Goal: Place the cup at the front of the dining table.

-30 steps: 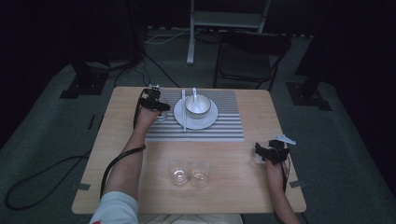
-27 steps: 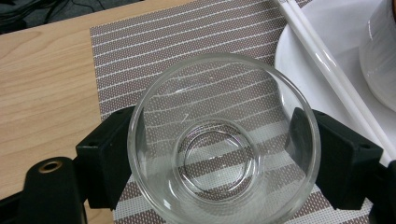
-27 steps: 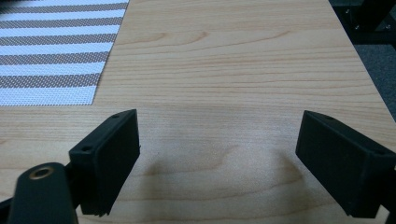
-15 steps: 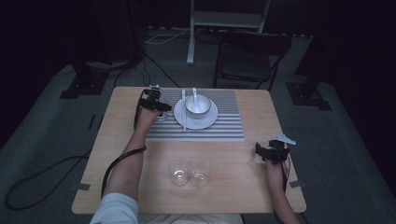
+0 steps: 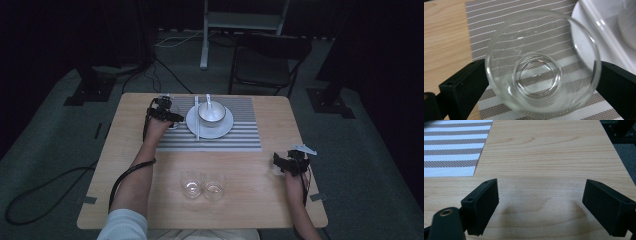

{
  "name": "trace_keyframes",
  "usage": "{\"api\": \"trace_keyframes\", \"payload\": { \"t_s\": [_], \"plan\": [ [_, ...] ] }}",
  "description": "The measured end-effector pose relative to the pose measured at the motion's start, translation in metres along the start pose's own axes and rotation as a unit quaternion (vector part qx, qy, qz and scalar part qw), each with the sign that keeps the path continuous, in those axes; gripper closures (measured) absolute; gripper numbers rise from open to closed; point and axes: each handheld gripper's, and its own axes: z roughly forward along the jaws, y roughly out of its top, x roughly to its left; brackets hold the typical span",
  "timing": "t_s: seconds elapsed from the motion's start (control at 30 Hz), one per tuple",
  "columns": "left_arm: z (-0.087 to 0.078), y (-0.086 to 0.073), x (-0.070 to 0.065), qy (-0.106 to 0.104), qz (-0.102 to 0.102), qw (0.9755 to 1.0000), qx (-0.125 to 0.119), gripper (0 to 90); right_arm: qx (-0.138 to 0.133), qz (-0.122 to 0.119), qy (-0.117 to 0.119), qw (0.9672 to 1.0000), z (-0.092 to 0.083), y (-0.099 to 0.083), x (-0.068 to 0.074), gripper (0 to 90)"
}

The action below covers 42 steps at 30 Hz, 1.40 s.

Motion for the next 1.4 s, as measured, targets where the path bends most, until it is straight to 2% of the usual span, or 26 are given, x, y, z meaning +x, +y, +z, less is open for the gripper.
{"api": "trace_keyframes", "payload": {
  "t_s": [0.03, 0.07, 0.17, 0.2, 0.23, 0.37, 0.47, 0.57, 0.67, 1.0, 1.23, 1.4],
  "plan": [
    [-0.002, -0.002, 0.001, -0.009, -0.002, 1.0, -0.002, 1.7, 0.0, -0.001, 0.0, 1.0, 0.0, 0.0, 0.0, 13.0],
    [-0.002, -0.003, 0.001, -0.009, -0.001, 1.0, 0.002, 1.7, 0.0, -0.001, -0.001, 1.0, 0.0, 0.0, 0.0, 13.0],
    [-0.003, -0.005, 0.001, 0.001, 0.003, 1.0, 0.004, 1.7, 0.0, -0.001, -0.001, 1.0, 0.0, 0.0, 0.0, 13.0],
    [-0.005, -0.005, 0.002, 0.002, 0.003, 1.0, 0.001, 1.7, 0.0, -0.001, -0.001, 1.0, 0.0, 0.0, 0.0, 13.0],
    [-0.006, -0.006, 0.003, -0.008, -0.004, 1.0, -0.003, 1.7, 0.0, 0.0, -0.001, 1.0, 0.0, 0.0, 0.0, 13.0],
    [-0.01, -0.01, 0.004, -0.003, 0.005, 1.0, -0.007, 1.7, 0.0, -0.001, -0.002, 1.0, 0.0, 0.0, 0.0, 13.0],
    [-0.014, -0.013, 0.005, -0.011, -0.002, 0.9998, -0.017, 1.7, 0.001, -0.001, -0.002, 1.0, 0.0, 0.0, 0.0, 13.0],
    [-0.014, -0.016, 0.004, -0.01, 0.001, 0.9998, -0.016, 1.7, 0.001, -0.002, -0.003, 1.0, 0.0, 0.0, 0.001, 13.0],
    [-0.014, -0.023, 0.004, -0.019, 0.002, 0.9996, -0.021, 1.7, 0.001, -0.002, -0.004, 1.0, 0.0, 0.0, 0.001, 13.0],
    [-0.014, -0.031, 0.002, -0.022, 0.008, 0.9995, -0.019, 1.7, 0.001, -0.002, -0.004, 1.0, 0.0, 0.0, 0.001, 13.0],
    [-0.02, -0.041, 0.006, -0.016, 0.01, 0.9996, -0.022, 1.7, 0.001, -0.003, -0.005, 1.0, 0.001, 0.0, 0.001, 13.0],
    [-0.024, -0.047, 0.006, -0.022, 0.014, 0.9993, -0.027, 1.7, 0.002, -0.003, -0.005, 1.0, 0.001, 0.0, 0.001, 13.0]
  ]
}}
